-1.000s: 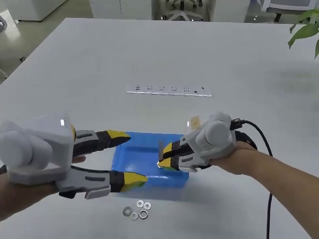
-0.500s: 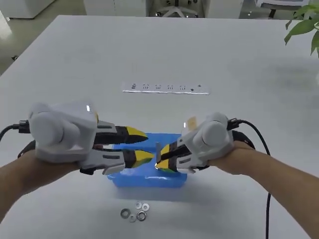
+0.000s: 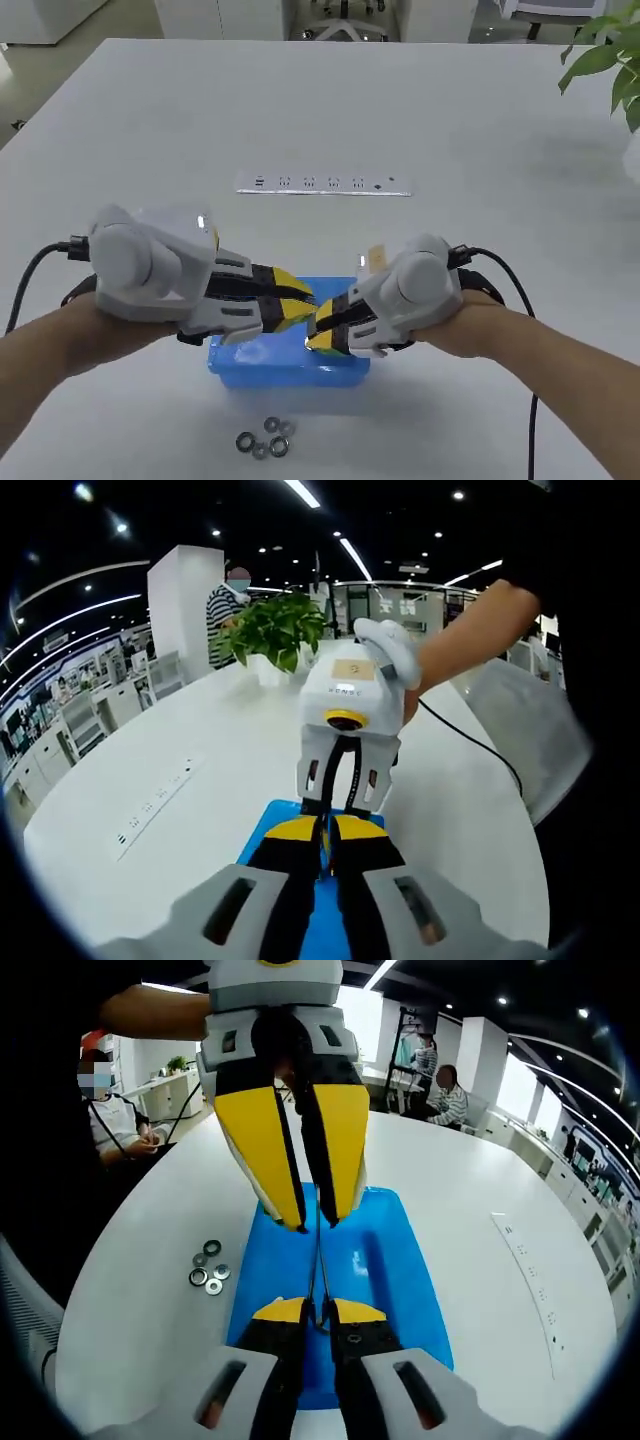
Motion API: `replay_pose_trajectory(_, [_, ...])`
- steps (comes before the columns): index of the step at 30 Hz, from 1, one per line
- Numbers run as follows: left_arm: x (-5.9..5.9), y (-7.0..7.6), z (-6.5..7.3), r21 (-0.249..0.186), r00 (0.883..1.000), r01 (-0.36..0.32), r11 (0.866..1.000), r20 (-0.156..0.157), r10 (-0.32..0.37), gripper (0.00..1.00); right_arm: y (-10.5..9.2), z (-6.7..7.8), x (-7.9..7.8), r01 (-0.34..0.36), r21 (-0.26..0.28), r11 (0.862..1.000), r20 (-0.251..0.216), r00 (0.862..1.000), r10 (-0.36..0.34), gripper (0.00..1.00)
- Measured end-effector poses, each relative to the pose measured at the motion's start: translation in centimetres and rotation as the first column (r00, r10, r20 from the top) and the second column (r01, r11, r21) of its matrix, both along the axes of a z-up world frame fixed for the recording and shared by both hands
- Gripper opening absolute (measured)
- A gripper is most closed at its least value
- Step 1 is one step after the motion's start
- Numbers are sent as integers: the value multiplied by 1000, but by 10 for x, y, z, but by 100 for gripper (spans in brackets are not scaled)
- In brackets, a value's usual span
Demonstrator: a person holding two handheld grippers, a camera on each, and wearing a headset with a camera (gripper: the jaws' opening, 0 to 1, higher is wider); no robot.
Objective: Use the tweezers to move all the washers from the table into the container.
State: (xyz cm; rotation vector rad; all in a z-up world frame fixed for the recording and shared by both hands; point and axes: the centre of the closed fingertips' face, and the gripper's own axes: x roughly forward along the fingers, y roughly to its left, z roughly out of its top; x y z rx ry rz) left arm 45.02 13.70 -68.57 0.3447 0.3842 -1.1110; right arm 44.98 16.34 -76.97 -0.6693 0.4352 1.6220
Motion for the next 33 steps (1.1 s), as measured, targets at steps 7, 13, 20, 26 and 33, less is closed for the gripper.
replay_pose_trajectory(7, [0, -1, 0, 0, 1000, 17, 1000, 4, -17, 6, -1, 0, 0, -6, 0, 1000, 4, 1000, 6, 10])
replay_pose_trajectory(13, [-1, -1, 0, 9, 1000, 20, 1000, 10, -20, 5, 0, 1, 1, -2, -4, 1000, 15, 1000, 3, 13])
replay_pose_trajectory(20, [-1, -1, 0, 18, 1000, 21, 1000, 9, -21, 5, -2, 6, 1, 9, 1, 1000, 20, 1000, -9, 16])
replay_pose_trajectory(26, [-2, -2, 6, 19, 1000, 19, 1000, 14, -20, 5, -5, 12, 0, 22, 0, 1000, 26, 999, -22, 21])
replay_pose_trajectory(33, [-5, -1, 16, 20, 1000, 16, 1000, 26, -17, 5, -12, 23, -2, 56, -4, 998, 33, 998, -56, 25])
